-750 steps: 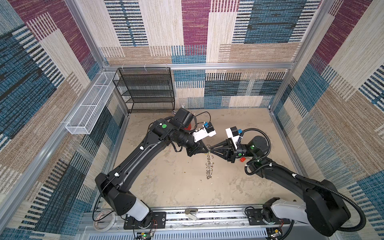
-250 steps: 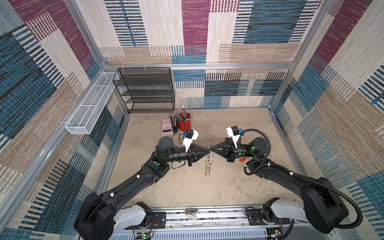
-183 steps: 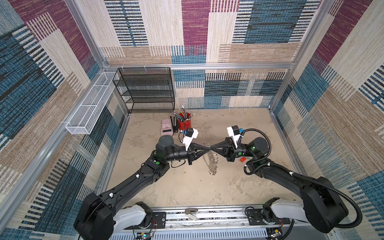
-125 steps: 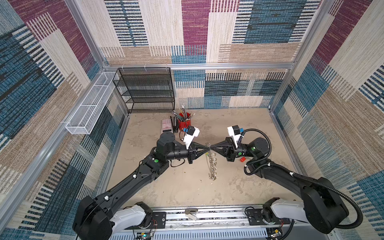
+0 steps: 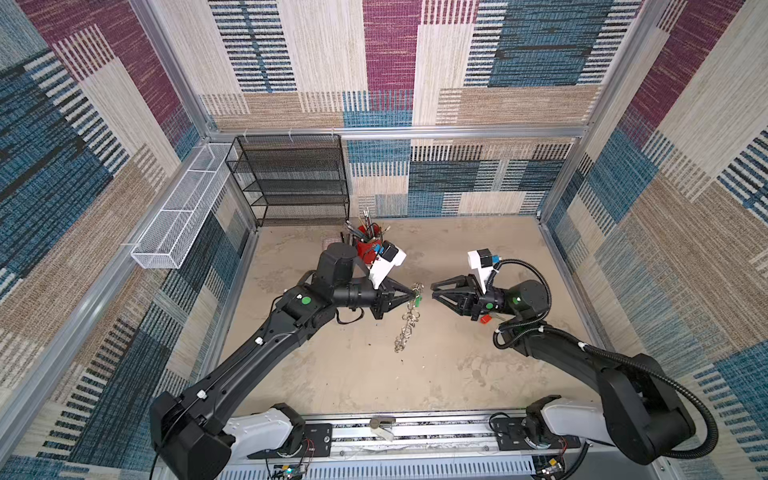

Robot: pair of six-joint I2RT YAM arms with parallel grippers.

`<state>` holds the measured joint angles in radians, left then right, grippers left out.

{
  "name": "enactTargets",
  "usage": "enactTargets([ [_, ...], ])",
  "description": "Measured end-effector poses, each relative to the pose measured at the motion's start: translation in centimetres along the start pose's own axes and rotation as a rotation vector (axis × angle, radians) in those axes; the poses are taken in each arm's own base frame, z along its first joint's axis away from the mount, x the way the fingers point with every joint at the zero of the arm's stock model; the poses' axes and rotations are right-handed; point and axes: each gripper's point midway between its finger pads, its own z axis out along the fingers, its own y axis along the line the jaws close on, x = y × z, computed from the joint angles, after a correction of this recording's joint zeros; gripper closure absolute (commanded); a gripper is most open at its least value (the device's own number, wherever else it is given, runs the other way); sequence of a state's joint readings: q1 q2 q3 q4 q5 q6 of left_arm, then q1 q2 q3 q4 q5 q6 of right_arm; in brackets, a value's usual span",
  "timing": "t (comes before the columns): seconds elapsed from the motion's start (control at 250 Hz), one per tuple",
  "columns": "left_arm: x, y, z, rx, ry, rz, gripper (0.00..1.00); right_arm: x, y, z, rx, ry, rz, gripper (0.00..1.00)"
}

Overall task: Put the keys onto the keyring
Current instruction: 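Release the plate with the right gripper and draw it back while the left holds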

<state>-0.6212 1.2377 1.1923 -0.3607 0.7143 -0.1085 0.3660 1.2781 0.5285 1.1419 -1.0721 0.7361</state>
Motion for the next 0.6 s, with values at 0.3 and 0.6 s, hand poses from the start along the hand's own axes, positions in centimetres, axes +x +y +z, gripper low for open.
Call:
enactTargets([
  [0.3, -0.7, 0.5, -0.5, -0.066, 0.084, 0.038, 1.00, -0.5, -0.3, -1.0, 0.090, -0.056, -0.016, 0.56],
  [0.6, -0.2, 1.8, -0.9, -0.174, 0.161, 0.014, 1.00, 0.2, -2.2, -1.6, 0.220, -0.050, -0.005, 0.52],
])
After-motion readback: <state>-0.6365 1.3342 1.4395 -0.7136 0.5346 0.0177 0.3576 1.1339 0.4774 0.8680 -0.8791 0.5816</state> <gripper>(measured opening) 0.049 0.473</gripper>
